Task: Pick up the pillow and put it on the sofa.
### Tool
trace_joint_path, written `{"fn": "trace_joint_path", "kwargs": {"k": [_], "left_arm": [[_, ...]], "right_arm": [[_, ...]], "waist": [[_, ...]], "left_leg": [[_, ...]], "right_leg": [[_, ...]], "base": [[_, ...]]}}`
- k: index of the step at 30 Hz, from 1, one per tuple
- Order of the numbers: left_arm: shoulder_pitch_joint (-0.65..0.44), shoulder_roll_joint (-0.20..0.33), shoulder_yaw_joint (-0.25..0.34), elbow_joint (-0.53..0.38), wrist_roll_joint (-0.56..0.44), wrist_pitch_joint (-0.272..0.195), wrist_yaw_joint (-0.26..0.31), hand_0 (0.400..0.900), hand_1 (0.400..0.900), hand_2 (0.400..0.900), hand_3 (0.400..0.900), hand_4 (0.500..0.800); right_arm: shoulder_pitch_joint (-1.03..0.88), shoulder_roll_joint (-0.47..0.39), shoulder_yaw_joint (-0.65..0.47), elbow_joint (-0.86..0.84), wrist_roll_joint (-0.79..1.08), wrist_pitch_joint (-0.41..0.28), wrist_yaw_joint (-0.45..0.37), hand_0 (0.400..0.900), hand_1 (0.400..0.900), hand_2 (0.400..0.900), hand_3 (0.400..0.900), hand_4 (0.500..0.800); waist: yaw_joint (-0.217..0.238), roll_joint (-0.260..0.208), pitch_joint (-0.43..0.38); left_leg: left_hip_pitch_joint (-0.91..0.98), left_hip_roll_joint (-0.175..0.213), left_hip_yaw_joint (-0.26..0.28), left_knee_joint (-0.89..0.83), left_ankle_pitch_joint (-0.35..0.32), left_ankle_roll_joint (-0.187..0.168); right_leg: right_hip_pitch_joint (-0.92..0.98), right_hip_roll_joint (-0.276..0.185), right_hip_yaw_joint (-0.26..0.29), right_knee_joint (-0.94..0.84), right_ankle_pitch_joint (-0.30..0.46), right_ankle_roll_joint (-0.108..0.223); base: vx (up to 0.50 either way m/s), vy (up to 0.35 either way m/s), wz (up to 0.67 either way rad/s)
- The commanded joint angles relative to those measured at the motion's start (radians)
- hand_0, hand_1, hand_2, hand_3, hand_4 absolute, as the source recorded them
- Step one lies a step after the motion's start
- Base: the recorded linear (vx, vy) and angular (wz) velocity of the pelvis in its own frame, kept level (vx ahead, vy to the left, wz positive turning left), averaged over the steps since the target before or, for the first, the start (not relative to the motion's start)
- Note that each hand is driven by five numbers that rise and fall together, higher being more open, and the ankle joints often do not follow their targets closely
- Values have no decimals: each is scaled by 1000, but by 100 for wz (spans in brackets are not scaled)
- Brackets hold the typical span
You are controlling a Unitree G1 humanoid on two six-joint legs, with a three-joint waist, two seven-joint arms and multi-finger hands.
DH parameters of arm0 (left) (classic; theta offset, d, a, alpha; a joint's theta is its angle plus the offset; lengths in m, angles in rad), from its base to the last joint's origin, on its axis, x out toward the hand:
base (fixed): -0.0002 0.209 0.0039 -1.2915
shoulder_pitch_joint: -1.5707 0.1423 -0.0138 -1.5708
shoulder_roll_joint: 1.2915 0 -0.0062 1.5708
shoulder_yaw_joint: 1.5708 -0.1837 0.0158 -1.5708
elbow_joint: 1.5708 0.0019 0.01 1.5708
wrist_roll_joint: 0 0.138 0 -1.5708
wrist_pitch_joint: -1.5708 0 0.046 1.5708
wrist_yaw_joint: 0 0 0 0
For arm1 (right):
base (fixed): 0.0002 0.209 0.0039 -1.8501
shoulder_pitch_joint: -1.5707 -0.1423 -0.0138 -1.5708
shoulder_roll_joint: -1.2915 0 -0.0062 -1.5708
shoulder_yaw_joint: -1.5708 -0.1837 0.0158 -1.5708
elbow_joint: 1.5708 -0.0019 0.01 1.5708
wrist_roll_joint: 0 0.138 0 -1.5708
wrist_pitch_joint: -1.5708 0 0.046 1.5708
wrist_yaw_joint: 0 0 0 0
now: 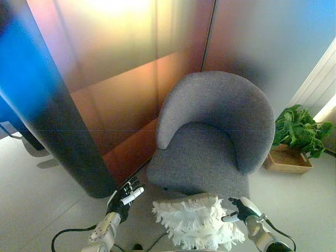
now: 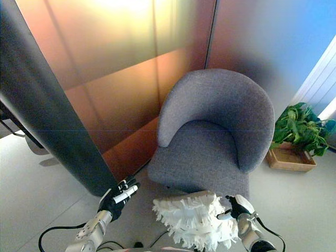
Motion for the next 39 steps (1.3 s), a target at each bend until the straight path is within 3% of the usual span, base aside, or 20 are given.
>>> {"fn": "trace_joint_path", "kwargs": {"k": [1,27,39], "left_arm": [[-109,-6,-19,-33,-13,-87,-27,900,900,900,900,800],[-81,16,-35,-61,7,-53,5,900,900,900,900,800],[-205,31,-81,-62,-65,-87,28,900,900,900,900,800]], "right_arm": [[-109,-64,-12,-39,-9,-17,-48,900,900,900,900,800],[-130,-71,-17,-6,65,-15,-87,900,900,900,900,800],[-375,-112,24,92,124,-3,-94,900,900,900,900,800]], "waist": [[19,3,20],[35,20,68],[38,59,201]], "left_leg": [[17,20,-56,4,-29,0],[13,20,-80,18,-34,5],[-80,6,-105,65,-37,3]], "right_leg": [[67,-82,-44,8,-10,110],[52,-89,-31,25,-15,108],[-41,-100,0,50,-2,103]], "base": [[0,0,0],[3,-1,1],[-113,7,-2]]}}
